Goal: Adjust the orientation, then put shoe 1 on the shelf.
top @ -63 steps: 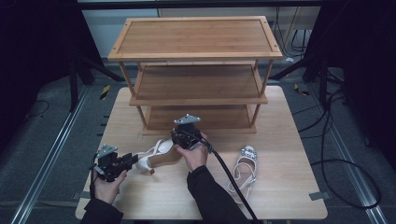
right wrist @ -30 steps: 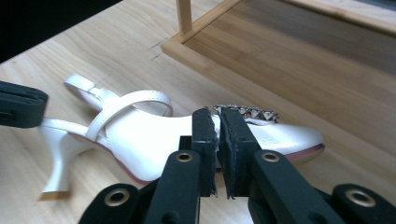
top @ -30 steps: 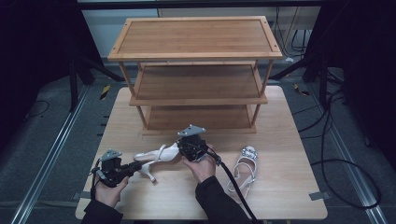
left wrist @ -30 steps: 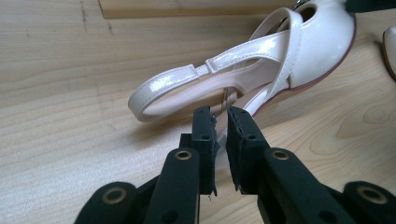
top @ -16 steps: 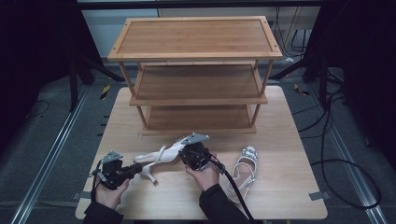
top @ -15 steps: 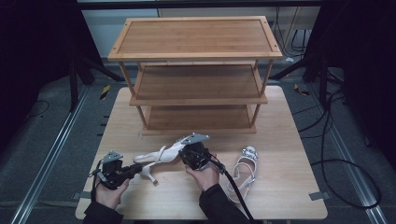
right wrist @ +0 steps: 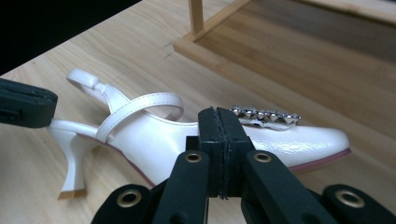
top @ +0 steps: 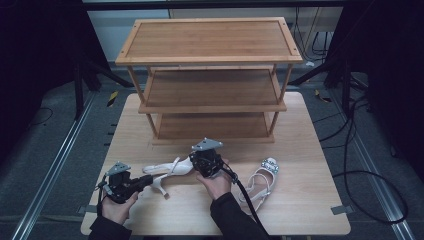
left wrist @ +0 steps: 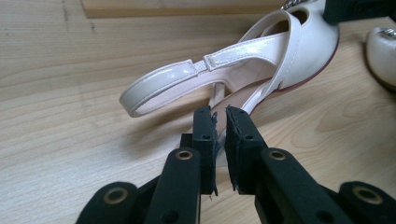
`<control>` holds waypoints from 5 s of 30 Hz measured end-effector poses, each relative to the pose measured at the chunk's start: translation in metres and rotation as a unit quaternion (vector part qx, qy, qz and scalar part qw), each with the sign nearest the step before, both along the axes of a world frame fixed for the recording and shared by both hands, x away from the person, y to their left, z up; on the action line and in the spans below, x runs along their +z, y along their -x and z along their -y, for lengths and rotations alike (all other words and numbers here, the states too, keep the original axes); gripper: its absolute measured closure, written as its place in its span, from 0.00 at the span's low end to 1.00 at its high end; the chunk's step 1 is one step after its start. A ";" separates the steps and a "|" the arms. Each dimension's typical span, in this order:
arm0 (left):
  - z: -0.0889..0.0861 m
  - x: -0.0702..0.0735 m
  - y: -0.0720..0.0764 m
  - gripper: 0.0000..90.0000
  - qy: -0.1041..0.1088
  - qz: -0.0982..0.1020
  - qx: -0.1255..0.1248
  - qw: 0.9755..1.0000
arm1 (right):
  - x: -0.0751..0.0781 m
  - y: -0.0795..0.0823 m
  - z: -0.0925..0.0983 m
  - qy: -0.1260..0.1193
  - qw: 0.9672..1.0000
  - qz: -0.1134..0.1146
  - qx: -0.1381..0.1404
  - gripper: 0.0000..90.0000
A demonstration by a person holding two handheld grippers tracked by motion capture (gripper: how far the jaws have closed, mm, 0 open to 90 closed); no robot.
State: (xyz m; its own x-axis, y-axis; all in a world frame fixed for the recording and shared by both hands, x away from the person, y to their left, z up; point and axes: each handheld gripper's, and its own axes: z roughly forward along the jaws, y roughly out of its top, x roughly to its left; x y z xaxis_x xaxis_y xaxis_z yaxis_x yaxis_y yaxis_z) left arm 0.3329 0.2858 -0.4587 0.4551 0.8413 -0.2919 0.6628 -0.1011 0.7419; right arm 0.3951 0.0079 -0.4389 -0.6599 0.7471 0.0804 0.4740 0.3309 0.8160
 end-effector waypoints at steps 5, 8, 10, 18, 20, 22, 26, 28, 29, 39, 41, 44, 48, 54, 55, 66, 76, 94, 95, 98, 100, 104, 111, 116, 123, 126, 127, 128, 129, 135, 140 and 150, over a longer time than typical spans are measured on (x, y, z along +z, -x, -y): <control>0.008 0.006 0.007 0.91 0.009 0.011 -0.018 1.000 | -0.002 0.011 0.014 -0.004 1.000 -0.020 -0.005 1.00; 0.016 0.009 0.013 0.91 0.007 0.020 -0.028 0.999 | -0.007 0.018 0.023 -0.010 0.999 -0.028 -0.011 1.00; 0.022 0.010 0.016 0.92 0.007 0.023 -0.038 0.999 | -0.010 0.022 0.026 -0.009 0.999 -0.031 -0.016 1.00; 0.033 0.017 0.028 0.89 -0.006 0.060 -0.068 0.996 | -0.019 0.032 0.032 0.036 0.997 -0.054 -0.049 0.98; 0.030 0.020 0.034 0.84 -0.008 0.074 -0.070 0.995 | -0.020 0.032 0.034 0.043 0.996 -0.055 -0.050 0.97; 0.026 0.020 0.040 0.80 -0.015 0.091 -0.064 0.994 | -0.021 0.032 0.036 0.036 0.997 -0.056 -0.049 0.95; 0.019 0.016 0.048 0.62 -0.025 0.112 -0.042 0.992 | -0.015 0.033 0.040 0.004 0.999 -0.041 -0.032 0.91; 0.016 0.014 0.049 0.53 -0.024 0.118 -0.037 0.992 | -0.008 0.035 0.041 -0.012 0.999 -0.028 -0.030 0.87; 0.016 0.013 0.049 0.47 -0.025 0.119 -0.040 0.992 | -0.003 0.035 0.042 -0.022 0.999 -0.017 -0.028 0.85; 0.035 -0.002 0.046 0.19 -0.052 0.106 -0.057 0.991 | 0.043 0.034 0.084 -0.081 0.994 0.050 -0.055 0.58; 0.040 -0.004 0.046 0.16 -0.059 0.103 -0.064 0.991 | 0.045 0.032 0.098 -0.082 0.993 0.054 -0.066 0.54; 0.047 -0.008 0.046 0.14 -0.069 0.096 -0.075 0.990 | 0.045 0.031 0.119 -0.079 0.992 0.059 -0.080 0.48; 0.059 -0.013 0.046 0.12 -0.092 0.086 -0.094 0.988 | 0.040 0.033 0.150 -0.068 0.990 0.070 -0.098 0.41; 0.072 -0.018 0.032 0.12 -0.104 0.073 -0.093 0.988 | 0.030 0.037 0.189 -0.063 0.988 0.077 -0.122 0.36; 0.073 -0.019 0.029 0.12 -0.106 0.074 -0.095 0.987 | 0.026 0.037 0.195 -0.061 0.987 0.078 -0.127 0.36; 0.094 -0.024 0.010 0.18 -0.120 0.069 -0.108 0.985 | -0.004 0.036 0.231 -0.071 0.981 0.067 -0.165 0.33; 0.096 -0.027 0.007 0.31 -0.109 0.063 -0.116 0.985 | -0.004 0.034 0.245 -0.080 0.978 0.068 -0.183 0.31; 0.097 -0.025 0.005 0.42 -0.108 0.045 -0.102 0.988 | -0.021 0.030 0.254 -0.051 0.978 0.055 -0.197 0.31; 0.097 -0.025 0.005 0.42 -0.108 0.045 -0.102 0.988 | -0.021 0.030 0.255 -0.048 0.978 0.054 -0.198 0.31; 0.096 -0.024 0.005 0.42 -0.107 0.044 -0.104 0.988 | -0.024 0.029 0.256 -0.042 0.978 0.053 -0.197 0.31; 0.095 -0.021 0.005 0.43 -0.109 0.043 -0.107 0.987 | -0.024 0.029 0.257 -0.039 0.978 0.050 -0.198 0.31; 0.094 -0.017 0.007 0.43 -0.106 0.047 -0.112 0.987 | -0.027 0.030 0.261 -0.035 0.977 0.048 -0.204 0.31; 0.085 0.005 0.010 0.43 -0.101 0.087 -0.088 0.987 | -0.027 0.031 0.268 -0.036 0.975 0.051 -0.214 0.31; 0.074 0.018 -0.009 0.43 -0.100 0.097 -0.051 0.989 | -0.028 0.031 0.270 -0.035 0.974 0.053 -0.218 0.31; 0.078 0.020 -0.050 0.43 -0.106 0.095 -0.012 0.990 | -0.032 0.030 0.269 -0.028 0.975 0.051 -0.215 0.31; 0.083 0.017 -0.069 0.43 -0.110 0.093 0.000 0.990 | -0.033 0.030 0.268 -0.027 0.975 0.048 -0.215 0.31; 0.085 0.017 -0.076 0.43 -0.112 0.093 0.004 0.989 | -0.033 0.030 0.268 -0.027 0.975 0.048 -0.215 0.31; 0.085 0.016 -0.080 0.43 -0.112 0.091 0.008 0.990 | -0.034 0.030 0.268 -0.027 0.975 0.045 -0.214 0.31; 0.087 0.016 -0.086 0.43 -0.108 0.089 0.011 0.990 | -0.034 0.030 0.268 -0.027 0.976 0.044 -0.214 0.31; 0.095 0.012 -0.117 0.42 -0.114 0.087 0.032 0.989 | -0.037 0.029 0.269 -0.029 0.976 0.041 -0.212 0.32; 0.101 0.002 -0.137 0.42 -0.122 0.081 0.056 0.988 | -0.038 0.029 0.269 -0.030 0.976 0.040 -0.211 0.32; 0.106 -0.007 -0.169 0.42 -0.125 0.065 0.083 0.987 | -0.039 0.029 0.269 -0.028 0.977 0.041 -0.208 0.32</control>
